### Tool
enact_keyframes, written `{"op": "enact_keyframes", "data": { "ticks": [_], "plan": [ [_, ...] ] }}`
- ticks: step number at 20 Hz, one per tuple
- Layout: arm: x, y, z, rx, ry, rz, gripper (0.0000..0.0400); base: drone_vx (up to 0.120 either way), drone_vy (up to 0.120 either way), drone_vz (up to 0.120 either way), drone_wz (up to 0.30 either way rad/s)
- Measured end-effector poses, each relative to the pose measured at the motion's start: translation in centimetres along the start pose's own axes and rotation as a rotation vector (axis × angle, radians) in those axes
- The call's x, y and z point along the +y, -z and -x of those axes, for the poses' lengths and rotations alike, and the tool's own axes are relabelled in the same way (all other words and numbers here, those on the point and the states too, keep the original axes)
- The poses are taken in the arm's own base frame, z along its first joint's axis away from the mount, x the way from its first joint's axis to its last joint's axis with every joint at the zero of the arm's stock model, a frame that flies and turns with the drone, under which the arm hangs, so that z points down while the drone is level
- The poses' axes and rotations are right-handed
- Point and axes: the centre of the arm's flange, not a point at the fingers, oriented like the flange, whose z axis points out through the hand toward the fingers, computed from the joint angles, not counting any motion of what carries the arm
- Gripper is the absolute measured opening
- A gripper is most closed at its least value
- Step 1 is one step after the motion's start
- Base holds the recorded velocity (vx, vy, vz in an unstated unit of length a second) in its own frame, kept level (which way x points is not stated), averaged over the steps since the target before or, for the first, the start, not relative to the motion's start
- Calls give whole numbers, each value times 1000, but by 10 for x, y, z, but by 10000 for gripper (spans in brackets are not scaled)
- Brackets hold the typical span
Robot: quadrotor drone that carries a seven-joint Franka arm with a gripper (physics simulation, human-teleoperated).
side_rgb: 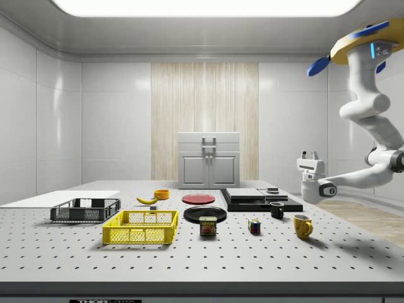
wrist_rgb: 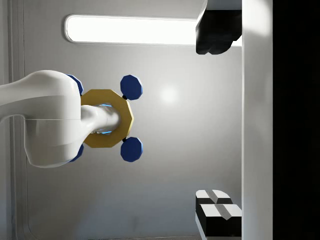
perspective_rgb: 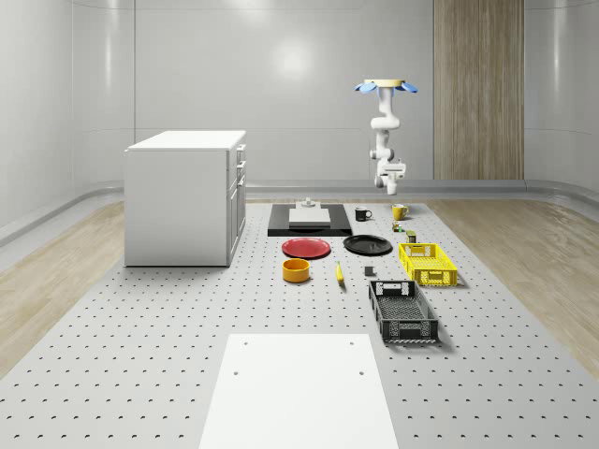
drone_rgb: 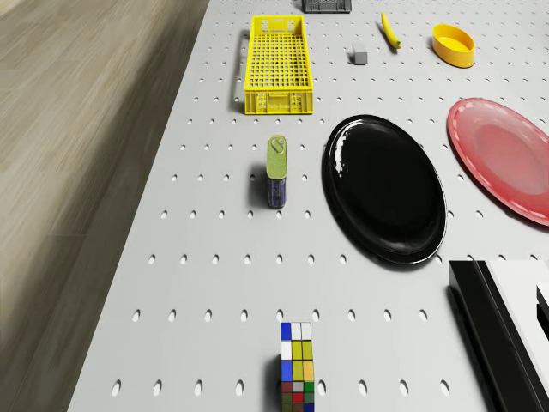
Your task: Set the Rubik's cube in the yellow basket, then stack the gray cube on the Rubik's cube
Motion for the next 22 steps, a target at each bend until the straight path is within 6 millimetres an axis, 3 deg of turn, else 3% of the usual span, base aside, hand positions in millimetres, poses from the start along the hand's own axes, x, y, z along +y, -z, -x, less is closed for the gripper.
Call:
{"op": "enact_keyframes", "data": {
  "ticks": [10,17,22],
  "plan": [
    [-5,0,6,59,1,48,400,120,0,0,0],
    [-19,-4,21,210,4,192,400,0,0,-69,0],
    [-42,-22,45,480,10,459,400,0,0,-120,0]
  ]
}}
